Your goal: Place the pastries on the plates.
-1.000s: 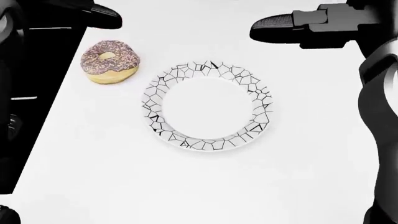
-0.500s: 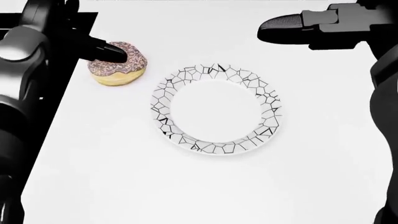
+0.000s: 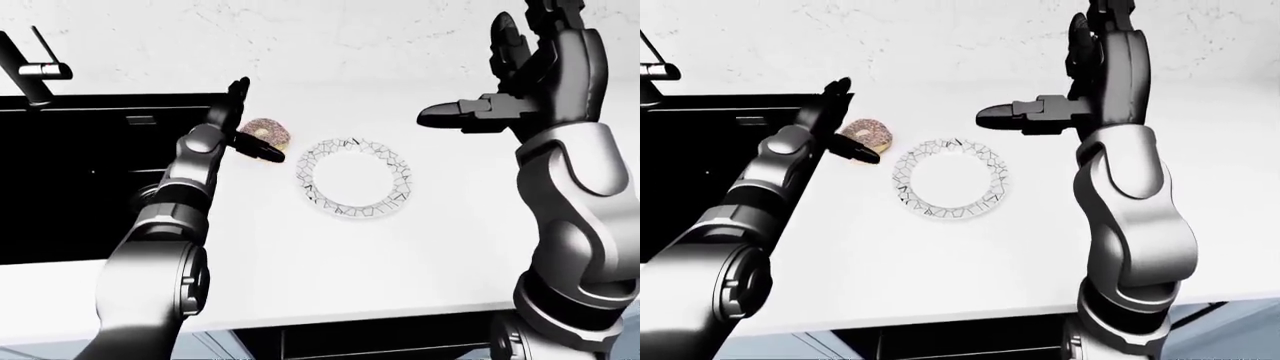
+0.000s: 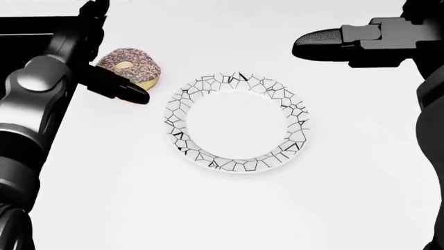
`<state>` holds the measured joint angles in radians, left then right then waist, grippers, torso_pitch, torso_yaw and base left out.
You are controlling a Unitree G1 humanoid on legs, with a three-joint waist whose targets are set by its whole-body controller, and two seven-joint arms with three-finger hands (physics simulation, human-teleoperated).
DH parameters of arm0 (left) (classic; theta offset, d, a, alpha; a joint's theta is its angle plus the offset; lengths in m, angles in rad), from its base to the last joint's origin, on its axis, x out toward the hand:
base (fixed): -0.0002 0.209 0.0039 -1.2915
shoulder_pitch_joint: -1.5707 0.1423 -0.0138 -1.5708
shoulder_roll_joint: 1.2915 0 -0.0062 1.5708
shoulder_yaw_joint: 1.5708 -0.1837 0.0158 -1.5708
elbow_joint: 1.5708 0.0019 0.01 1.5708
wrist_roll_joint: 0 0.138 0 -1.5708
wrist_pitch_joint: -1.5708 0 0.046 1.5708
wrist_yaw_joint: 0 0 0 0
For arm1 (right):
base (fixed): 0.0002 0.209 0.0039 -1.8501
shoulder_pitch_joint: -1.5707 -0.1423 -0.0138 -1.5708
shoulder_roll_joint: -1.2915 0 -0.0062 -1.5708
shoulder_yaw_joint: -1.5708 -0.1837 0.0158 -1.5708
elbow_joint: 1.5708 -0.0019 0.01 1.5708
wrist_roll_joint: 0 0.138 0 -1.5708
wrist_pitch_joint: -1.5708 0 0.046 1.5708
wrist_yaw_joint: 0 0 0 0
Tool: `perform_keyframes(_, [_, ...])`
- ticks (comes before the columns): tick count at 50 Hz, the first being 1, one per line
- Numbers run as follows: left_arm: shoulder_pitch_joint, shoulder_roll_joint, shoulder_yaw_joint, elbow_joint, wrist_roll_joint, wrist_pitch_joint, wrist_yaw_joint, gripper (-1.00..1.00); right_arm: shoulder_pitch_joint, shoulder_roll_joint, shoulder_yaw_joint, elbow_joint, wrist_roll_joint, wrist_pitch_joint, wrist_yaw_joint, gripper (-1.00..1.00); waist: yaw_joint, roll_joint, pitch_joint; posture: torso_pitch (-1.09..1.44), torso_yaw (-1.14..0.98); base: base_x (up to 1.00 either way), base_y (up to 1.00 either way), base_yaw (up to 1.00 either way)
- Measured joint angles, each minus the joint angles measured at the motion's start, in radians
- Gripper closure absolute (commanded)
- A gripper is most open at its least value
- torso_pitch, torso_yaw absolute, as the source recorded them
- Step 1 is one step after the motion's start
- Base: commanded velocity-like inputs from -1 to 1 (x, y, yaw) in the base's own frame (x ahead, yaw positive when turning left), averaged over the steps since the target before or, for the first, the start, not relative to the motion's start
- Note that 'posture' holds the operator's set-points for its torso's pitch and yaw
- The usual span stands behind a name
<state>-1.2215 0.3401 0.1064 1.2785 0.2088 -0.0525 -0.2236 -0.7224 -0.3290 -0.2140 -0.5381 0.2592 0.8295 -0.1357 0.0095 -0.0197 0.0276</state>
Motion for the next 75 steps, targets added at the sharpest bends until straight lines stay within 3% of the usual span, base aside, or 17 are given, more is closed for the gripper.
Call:
perform_keyframes(4, [0.002, -0.001, -0.002, 0.008, 0.023, 0.003, 0.005, -1.0, -0.006, -0.002, 0.0, 0.006, 0.001, 0.0, 0.0, -1.0, 0.0, -0.001, 0.001, 0.0, 0.0, 0.0, 0.0, 0.0])
perform_keyframes(10, [0.003, -0.004, -0.007, 0.013, 0.055, 0.004, 0.009, -0.58, -0.007, -0.007, -0.006, -0.002, 0.009, 0.004, 0.003, -1.0, 0.001, -0.002, -0.001, 0.0, 0.0, 0.0, 0.0, 0.0])
perform_keyframes(24, [-0.001, 0.01, -0.023, 0.009, 0.135, -0.015, 0.041, -0.23, 0.004, -0.015, -0.013, -0.028, 0.028, 0.017, -0.007, -1.0, 0.002, -0.002, -0.006, 0.0, 0.0, 0.0, 0.0, 0.0])
perform_keyframes(30, [0.003, 0.009, -0.022, 0.008, 0.176, -0.031, 0.056, -0.17, 0.008, -0.014, -0.011, -0.028, 0.026, 0.017, -0.01, -1.0, 0.001, -0.001, -0.008, 0.0, 0.0, 0.0, 0.0, 0.0])
perform_keyframes(31, [0.002, 0.009, -0.021, 0.008, 0.179, -0.032, 0.057, -0.07, 0.007, -0.014, -0.011, -0.029, 0.027, 0.018, -0.01, -1.0, 0.001, -0.001, -0.008, 0.0, 0.0, 0.0, 0.0, 0.0])
perform_keyframes(34, [0.002, 0.01, -0.022, 0.006, 0.191, -0.035, 0.062, -0.01, 0.008, -0.015, -0.014, -0.035, 0.028, 0.022, -0.011, -1.0, 0.0, 0.0, -0.009, 0.0, 0.0, 0.0, 0.0, 0.0])
perform_keyframes(39, [-0.007, 0.015, -0.019, 0.01, 0.205, -0.03, 0.066, 0.18, 0.003, -0.019, -0.016, -0.039, 0.032, 0.027, -0.011, -1.0, -0.001, -0.001, -0.006, 0.0, 0.0, 0.0, 0.0, 0.0])
perform_keyframes(41, [-0.019, 0.02, -0.015, 0.018, 0.208, -0.031, 0.077, 0.4, -0.004, -0.023, -0.017, -0.037, 0.034, 0.03, -0.01, -1.0, -0.002, -0.001, -0.003, 0.0, 0.0, 0.0, 0.0, 0.0])
perform_keyframes(43, [-0.031, 0.029, -0.011, 0.02, 0.208, -0.033, 0.093, 0.41, -0.008, -0.025, -0.017, -0.035, 0.035, 0.031, -0.01, -1.0, -0.003, -0.002, -0.001, 0.0, 0.0, 0.0, 0.0, 0.0])
perform_keyframes(45, [-0.04, 0.037, -0.009, 0.016, 0.207, -0.033, 0.105, 0.67, -0.008, -0.025, -0.018, -0.036, 0.037, 0.032, -0.01, -1.0, -0.002, -0.002, 0.0, 0.0, 0.0, 0.0, 0.0, 0.0])
perform_keyframes(46, [-0.045, 0.04, -0.009, 0.013, 0.206, -0.033, 0.11, 0.98, -0.008, -0.025, -0.018, -0.035, 0.038, 0.033, -0.01, -1.0, -0.002, -0.002, 0.0, 0.0, 0.0, 0.0, 0.0, 0.0])
perform_keyframes(51, [-0.077, 0.044, -0.018, -0.004, 0.213, -0.029, 0.115, 1.0, -0.017, -0.028, -0.017, -0.038, 0.043, 0.04, -0.013, -1.0, 0.001, -0.002, 0.001, 0.0, 0.0, 0.0, 0.0, 0.0])
perform_keyframes(56, [-0.124, 0.016, -0.025, -0.054, 0.206, -0.048, 0.036, 1.0, -0.02, -0.028, -0.016, -0.042, 0.043, 0.041, -0.017, -1.0, 0.005, -0.007, 0.006, 0.0, 0.0, 0.0, 0.0, 0.0])
perform_keyframes(63, [-0.186, -0.06, -0.05, -0.15, 0.146, -0.144, -0.167, 1.0, -0.019, -0.029, -0.012, -0.045, 0.047, 0.046, -0.016, -1.0, 0.008, -0.012, 0.008, 0.0, 0.0, 0.0, 0.0, 0.0])
perform_keyframes(75, [-0.142, -0.16, -0.084, -0.204, 0.098, -0.225, -0.387, 1.0, -0.033, -0.069, -0.075, -0.06, 0.061, 0.018, -0.073, -1.0, 0.009, -0.015, 0.016, 0.0, 0.0, 0.0, 0.0, 0.0])
